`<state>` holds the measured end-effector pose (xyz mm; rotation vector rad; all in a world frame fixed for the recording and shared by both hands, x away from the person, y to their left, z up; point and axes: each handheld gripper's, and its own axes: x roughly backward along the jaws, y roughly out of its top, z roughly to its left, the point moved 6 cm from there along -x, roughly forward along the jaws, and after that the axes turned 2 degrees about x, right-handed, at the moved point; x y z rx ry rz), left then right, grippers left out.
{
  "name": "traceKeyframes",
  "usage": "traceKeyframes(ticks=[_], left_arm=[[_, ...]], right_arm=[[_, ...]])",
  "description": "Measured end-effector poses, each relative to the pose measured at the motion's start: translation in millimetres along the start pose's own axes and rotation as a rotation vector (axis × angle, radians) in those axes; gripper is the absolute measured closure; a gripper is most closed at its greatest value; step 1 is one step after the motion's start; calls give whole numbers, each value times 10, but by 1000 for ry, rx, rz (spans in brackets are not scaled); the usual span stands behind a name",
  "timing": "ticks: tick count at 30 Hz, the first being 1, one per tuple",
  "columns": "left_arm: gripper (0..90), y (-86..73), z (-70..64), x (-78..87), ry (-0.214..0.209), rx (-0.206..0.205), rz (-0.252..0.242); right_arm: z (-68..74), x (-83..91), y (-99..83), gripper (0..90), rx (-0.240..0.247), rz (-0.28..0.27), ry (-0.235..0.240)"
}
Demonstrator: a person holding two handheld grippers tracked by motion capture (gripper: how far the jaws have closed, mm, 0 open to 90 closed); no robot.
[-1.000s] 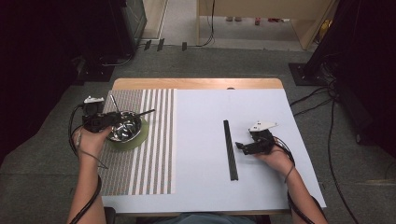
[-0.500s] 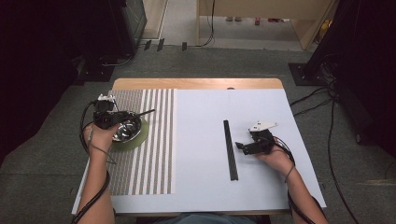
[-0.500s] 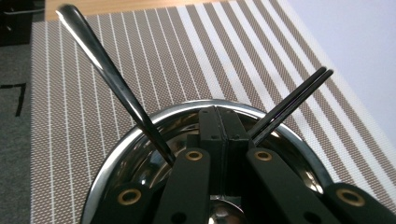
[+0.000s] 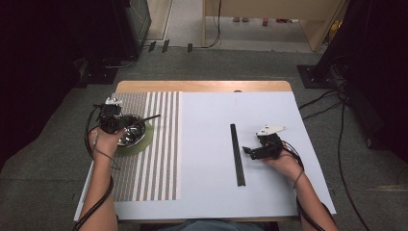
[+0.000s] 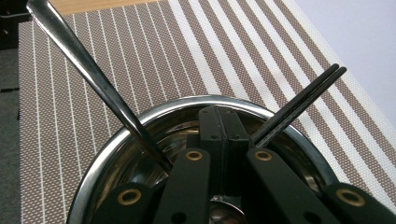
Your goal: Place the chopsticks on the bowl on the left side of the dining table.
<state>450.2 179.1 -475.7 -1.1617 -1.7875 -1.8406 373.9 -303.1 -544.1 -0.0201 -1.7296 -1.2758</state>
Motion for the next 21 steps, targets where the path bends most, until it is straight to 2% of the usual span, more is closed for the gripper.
traceKeyframes(ticks=[10,21], left_arm=[[900,-31,-29,11,-18,-7,12],[900,-43,-40,29,-18,-9,13]], right_arm=[[2,0,0,133,-1,1,1],[2,0,0,133,-1,1,1]])
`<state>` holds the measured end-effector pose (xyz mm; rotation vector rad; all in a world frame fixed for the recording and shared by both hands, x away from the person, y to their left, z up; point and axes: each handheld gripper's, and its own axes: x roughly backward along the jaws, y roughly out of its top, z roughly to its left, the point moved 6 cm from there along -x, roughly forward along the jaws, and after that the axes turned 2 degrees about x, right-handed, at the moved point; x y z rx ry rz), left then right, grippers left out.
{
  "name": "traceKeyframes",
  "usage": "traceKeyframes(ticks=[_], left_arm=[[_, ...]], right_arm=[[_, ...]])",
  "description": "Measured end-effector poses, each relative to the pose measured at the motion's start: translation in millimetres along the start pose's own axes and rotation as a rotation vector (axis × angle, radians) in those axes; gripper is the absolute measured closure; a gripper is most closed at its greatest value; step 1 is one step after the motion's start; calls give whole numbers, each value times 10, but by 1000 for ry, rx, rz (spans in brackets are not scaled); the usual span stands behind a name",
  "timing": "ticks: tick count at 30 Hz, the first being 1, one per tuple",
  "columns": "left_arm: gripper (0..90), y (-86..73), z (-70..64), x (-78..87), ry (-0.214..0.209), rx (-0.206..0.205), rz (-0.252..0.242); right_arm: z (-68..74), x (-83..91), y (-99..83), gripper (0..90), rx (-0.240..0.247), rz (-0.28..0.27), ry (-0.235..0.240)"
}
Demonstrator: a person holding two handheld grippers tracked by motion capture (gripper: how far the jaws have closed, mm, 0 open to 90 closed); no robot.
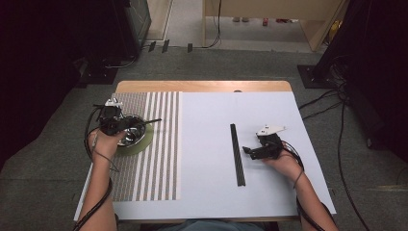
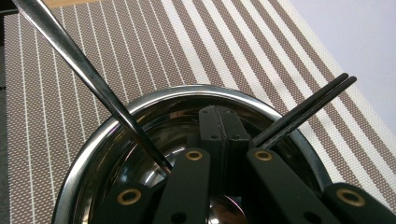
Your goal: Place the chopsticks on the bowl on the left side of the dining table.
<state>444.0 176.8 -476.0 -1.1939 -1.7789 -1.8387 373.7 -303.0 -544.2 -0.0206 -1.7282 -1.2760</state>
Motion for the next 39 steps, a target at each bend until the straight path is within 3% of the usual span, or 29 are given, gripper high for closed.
traceKeyframes(ticks=[16,25,31,33,39], left_arm=[[895,6,8,17,1,4,-13],[835,18,8,49,-7,10,-23],[726,51,-19,93,-9,7,-39],[652,58,-39,94,-38,23,-33],[461,102,-105,148,-39,2,-59]], right_arm=[[0,0,0,133,0,0,0],[0,0,0,133,0,1,0],[-1,0,0,133,0,1,0],[0,0,0,133,0,0,0],[0,0,0,133,0,0,0]])
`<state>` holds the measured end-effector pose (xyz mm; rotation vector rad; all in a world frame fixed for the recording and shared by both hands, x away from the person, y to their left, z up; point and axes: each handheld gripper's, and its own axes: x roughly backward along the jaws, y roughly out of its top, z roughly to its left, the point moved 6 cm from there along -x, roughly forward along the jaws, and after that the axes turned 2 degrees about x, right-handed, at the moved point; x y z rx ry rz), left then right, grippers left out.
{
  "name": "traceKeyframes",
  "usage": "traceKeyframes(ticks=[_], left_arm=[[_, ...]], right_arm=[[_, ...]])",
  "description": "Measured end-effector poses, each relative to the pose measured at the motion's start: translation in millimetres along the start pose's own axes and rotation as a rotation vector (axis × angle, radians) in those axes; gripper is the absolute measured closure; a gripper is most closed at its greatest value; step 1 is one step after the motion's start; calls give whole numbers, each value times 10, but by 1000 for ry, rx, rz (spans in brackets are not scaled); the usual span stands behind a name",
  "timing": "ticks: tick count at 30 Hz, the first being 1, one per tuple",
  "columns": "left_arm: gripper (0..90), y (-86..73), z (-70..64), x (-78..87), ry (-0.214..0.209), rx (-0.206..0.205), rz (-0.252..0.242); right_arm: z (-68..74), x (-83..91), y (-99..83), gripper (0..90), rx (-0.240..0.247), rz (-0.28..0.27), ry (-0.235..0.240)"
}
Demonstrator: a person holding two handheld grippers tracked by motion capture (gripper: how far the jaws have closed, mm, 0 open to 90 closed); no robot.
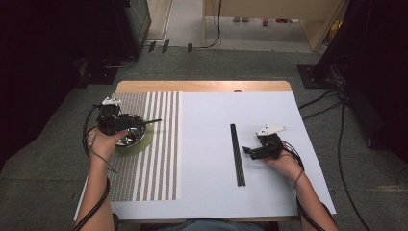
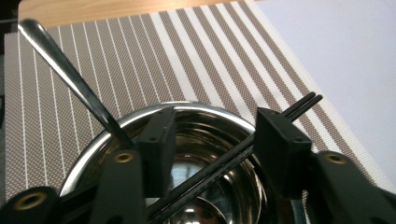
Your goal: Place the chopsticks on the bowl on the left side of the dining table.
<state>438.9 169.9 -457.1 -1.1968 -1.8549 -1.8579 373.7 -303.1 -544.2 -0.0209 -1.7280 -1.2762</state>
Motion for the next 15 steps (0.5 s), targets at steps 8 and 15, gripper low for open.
traceKeyframes(ticks=[8,15], left_arm=[[348,66,-189,50,-48,-17,-29],[306,90,-316,59,-52,-21,-39]], right_arm=[[0,0,0,133,0,0,0],[0,0,0,133,0,0,1]])
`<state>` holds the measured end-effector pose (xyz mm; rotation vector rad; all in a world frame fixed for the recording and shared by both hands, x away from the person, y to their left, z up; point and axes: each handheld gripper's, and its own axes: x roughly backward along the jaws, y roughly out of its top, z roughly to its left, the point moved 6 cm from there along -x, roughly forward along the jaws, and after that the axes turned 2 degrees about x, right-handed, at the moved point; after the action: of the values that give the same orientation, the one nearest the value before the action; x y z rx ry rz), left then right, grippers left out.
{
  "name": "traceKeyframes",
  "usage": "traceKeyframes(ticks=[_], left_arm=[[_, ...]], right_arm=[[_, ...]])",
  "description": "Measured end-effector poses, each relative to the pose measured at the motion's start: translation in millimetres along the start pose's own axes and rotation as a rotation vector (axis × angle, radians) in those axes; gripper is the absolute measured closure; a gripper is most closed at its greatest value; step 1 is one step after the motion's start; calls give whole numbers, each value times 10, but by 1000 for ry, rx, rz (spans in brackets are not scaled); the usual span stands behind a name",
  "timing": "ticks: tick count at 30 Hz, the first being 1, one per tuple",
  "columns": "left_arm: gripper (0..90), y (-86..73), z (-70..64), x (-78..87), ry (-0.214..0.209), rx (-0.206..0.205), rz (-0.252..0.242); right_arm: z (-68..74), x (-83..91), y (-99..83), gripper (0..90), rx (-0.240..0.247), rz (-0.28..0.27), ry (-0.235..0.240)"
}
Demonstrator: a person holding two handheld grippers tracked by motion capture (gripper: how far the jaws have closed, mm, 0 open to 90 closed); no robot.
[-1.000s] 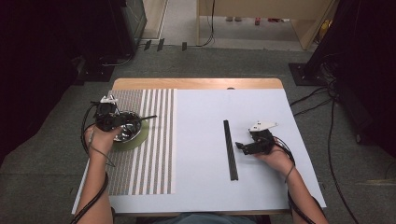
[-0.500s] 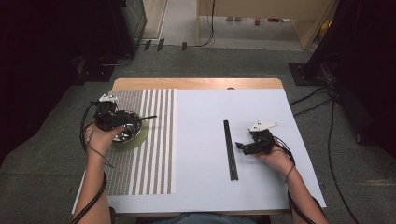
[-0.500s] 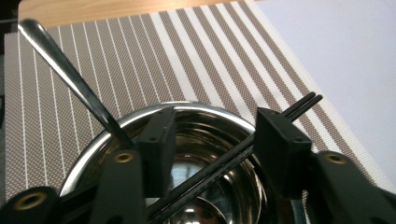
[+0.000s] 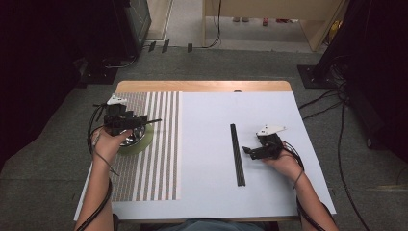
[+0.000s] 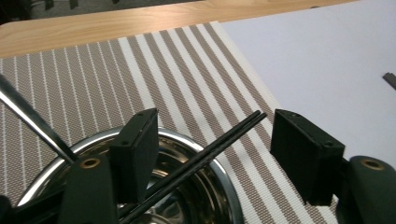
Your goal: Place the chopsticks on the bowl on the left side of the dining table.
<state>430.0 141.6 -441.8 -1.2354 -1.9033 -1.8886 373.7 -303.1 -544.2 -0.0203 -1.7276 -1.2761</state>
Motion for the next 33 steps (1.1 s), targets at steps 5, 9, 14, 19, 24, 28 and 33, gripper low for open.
traceKeyframes(ticks=[5,9,14,19,24,28,33], left_arm=[[266,-11,-73,-4,-13,-15,2],[267,-21,-130,-5,-20,-25,5],[268,-18,-207,-5,-32,-48,-4],[267,-20,-275,-32,-34,-60,1],[266,-23,-364,-63,-41,-80,8],[265,-16,-426,-76,-57,-84,2],[264,-22,-522,-110,-73,-100,6]], right_arm=[[0,0,0,133,0,0,0],[-1,0,0,133,0,0,-1],[-1,0,0,133,0,0,-1],[0,0,0,133,0,0,0],[0,0,0,133,0,0,0],[-1,0,0,133,0,0,-1],[0,0,0,133,0,-1,0]])
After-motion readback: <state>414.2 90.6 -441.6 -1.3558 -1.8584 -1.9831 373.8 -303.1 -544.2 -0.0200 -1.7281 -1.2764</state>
